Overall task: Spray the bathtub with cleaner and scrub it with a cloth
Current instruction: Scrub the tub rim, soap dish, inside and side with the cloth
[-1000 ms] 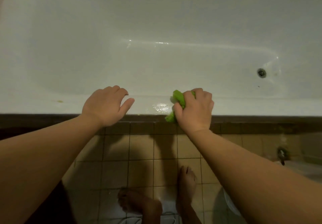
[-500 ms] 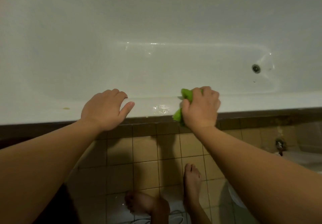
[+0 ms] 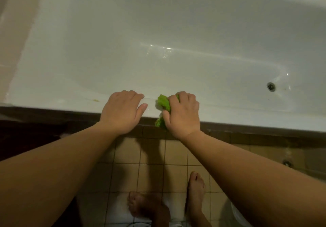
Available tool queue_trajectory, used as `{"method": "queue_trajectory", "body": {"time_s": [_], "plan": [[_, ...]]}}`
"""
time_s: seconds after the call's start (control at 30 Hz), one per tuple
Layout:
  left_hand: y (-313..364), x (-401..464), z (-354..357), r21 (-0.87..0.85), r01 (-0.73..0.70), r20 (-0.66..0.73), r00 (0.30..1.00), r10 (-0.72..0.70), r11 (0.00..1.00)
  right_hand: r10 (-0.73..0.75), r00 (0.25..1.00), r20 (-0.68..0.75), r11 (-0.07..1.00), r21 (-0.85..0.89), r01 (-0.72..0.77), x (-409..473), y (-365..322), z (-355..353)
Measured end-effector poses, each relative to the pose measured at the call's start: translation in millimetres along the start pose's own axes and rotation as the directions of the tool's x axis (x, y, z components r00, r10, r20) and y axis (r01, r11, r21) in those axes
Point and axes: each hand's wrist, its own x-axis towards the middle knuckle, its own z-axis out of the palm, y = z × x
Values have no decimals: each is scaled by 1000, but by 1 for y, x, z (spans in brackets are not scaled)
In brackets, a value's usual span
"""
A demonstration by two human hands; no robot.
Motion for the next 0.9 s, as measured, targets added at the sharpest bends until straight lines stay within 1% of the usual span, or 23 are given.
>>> {"method": "queue_trajectory", "body": {"time_s": [0.07, 0.13, 0.17, 0.23, 0.3, 0.33, 0.37, 0.47, 0.53, 0.6, 0.7, 0.8, 0.9], "plan": [[-6, -6, -1, -37, -11, -2, 1000, 11, 999, -165, 985, 50, 986, -20, 167, -1, 4, 0], [-13, -10, -3, -80, -10, 6, 1000, 10, 997, -228, 971, 68, 972, -40, 231, -5, 25, -2], [-16, -12, -3, -101, -6, 10, 1000, 7, 995, -222, 973, 57, 973, -47, 225, -8, 36, -3], [-21, -16, -5, -140, 6, 4, 1000, -6, 990, -150, 988, 41, 987, -56, 152, -13, 46, -5], [-25, -22, -7, -174, 21, -6, 1000, -22, 985, -58, 998, 26, 997, -41, 59, -11, 36, -4], [-28, -25, -9, -186, 29, -10, 999, -32, 982, -42, 999, 21, 999, -33, 43, -6, 23, -3], [-31, -28, -11, -188, 39, -11, 999, -41, 981, -61, 998, 25, 998, -29, 61, 0, 7, 0], [-46, -37, -18, -137, 51, -15, 998, -54, 989, -226, 973, 55, 974, 2, 226, 16, -47, 11], [-60, -41, -24, -102, 66, 4, 998, -66, 993, -307, 950, 52, 952, 33, 305, 22, -64, 15], [-77, -46, -30, -92, 84, 39, 996, -81, 992, -373, 926, 52, 927, 52, 370, 21, -58, 16], [-103, -52, -38, -115, 118, 89, 990, -108, 986, -468, 883, 41, 883, -1, 468, 16, -32, 15], [-125, -55, -44, -149, 160, 118, 983, -143, 976, -458, 887, 63, 888, -23, 460, 15, -33, 16], [-142, -54, -44, -156, 170, 122, 981, -152, 973, -468, 881, 74, 884, 18, 468, 28, -75, 20]]}}
